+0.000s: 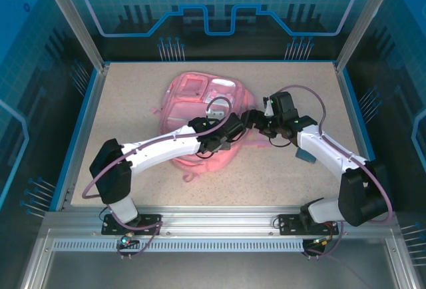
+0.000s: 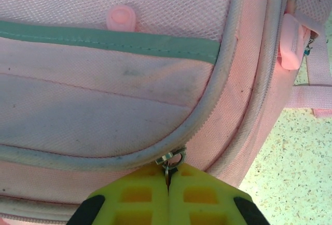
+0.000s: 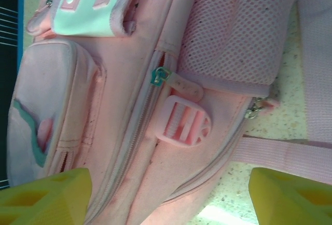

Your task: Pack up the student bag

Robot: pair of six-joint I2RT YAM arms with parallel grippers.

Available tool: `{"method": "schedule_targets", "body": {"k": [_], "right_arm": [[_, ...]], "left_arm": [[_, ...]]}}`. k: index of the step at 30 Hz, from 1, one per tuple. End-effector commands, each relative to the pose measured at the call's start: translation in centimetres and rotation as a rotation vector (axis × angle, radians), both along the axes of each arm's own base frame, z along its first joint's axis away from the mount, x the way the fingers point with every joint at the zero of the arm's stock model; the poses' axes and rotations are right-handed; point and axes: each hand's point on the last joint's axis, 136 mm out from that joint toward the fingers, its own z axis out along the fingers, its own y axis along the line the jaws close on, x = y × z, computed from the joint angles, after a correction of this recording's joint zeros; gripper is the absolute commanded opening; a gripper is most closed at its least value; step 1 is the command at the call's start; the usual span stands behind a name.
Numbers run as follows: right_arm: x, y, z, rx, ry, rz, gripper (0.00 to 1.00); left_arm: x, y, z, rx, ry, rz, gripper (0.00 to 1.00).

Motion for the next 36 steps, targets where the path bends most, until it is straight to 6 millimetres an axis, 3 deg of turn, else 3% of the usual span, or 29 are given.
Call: {"method": "schedule_targets", "body": {"k": [1, 5, 12, 17, 21, 23, 27, 32, 36], "right_arm": [[0.5, 2.3, 1.9, 0.135, 0.007, 0.045, 0.77], [0.6, 5.5, 2.7, 0.27, 0.066, 0.087, 0.68], [0.7, 10.8, 2.6, 0.349, 0.134, 0.182, 0.57], [0.6, 12.1, 1.4, 0.337, 0.17, 0.203, 0.43], [0.8, 10.8, -0.3, 0.246, 0.195, 0.164, 0.17], [1.0, 9.6, -1.0, 0.184, 0.191, 0.137, 0.09], [1.5, 7.1, -1.3, 0.079, 0.156, 0.098, 0.04], [2.2, 5.3, -1.5, 0.02, 0.139, 0.083, 0.0], [3.1, 3.7, -1.5, -0.024, 0.122, 0.062, 0.0]], "left_arm": [[-0.1, 0.8, 1.4, -0.01, -0.046, -0.008, 0.0], [-0.3, 0.5, 1.1, -0.063, -0.05, -0.043, 0.0], [-0.5, 0.0, 0.9, -0.12, -0.044, -0.089, 0.0], [-0.5, 0.1, 0.8, -0.117, -0.037, -0.1, 0.0], [-0.8, 1.3, 0.8, -0.088, -0.029, -0.098, 0.0], [-1.1, 2.4, 0.8, -0.066, -0.025, -0.119, 0.0], [-2.0, 6.0, 0.7, -0.038, -0.03, -0.167, 0.0], [-2.2, 10.8, 0.9, -0.143, -0.073, -0.135, 0.0], [-2.1, 12.1, 1.8, -0.238, -0.135, -0.158, 0.0]]}}
